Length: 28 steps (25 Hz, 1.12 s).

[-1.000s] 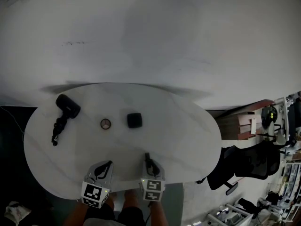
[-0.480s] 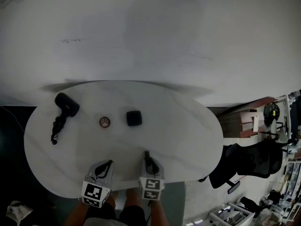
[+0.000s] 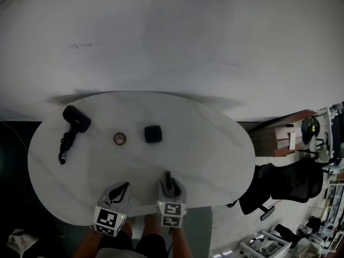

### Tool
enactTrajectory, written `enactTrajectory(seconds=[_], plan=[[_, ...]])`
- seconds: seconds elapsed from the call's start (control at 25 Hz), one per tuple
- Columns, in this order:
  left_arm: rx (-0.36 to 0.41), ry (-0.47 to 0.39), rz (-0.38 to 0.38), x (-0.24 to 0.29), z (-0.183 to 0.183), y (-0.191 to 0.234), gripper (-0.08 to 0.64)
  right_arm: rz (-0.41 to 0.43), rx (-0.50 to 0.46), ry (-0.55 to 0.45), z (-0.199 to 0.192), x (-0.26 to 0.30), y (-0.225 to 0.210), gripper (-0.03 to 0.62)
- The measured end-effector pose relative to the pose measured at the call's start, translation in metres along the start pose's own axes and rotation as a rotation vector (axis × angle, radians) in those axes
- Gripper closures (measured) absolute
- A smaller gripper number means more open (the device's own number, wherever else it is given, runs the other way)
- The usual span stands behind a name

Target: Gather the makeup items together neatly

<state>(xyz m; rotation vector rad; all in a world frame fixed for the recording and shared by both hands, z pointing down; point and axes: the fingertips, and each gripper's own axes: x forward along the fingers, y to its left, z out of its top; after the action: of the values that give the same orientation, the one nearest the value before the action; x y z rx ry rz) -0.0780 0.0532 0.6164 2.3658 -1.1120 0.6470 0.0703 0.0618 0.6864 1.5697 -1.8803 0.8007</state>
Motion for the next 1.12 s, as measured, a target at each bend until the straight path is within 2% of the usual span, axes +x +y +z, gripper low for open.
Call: enactTrajectory(seconds=[0.32,0.72,1.12], plan=[[0.011,-0.05,0.007,-0.009,0.023,0.001,0.549,-0.018,-0.022,-0.042,0.024,-0.014,-0.004,0.38],[0.052,-0.186,0.046,-0.038,0.092,0.002,0.549,0.03,-0.114,-0.238,0.111,-0.067,0.013,0.383],[0.091,-0.376,0.159,-0.092,0.179,0.009,0.549,0.045,-0.187,-0.452,0.195,-0.137,0.026,0.51]])
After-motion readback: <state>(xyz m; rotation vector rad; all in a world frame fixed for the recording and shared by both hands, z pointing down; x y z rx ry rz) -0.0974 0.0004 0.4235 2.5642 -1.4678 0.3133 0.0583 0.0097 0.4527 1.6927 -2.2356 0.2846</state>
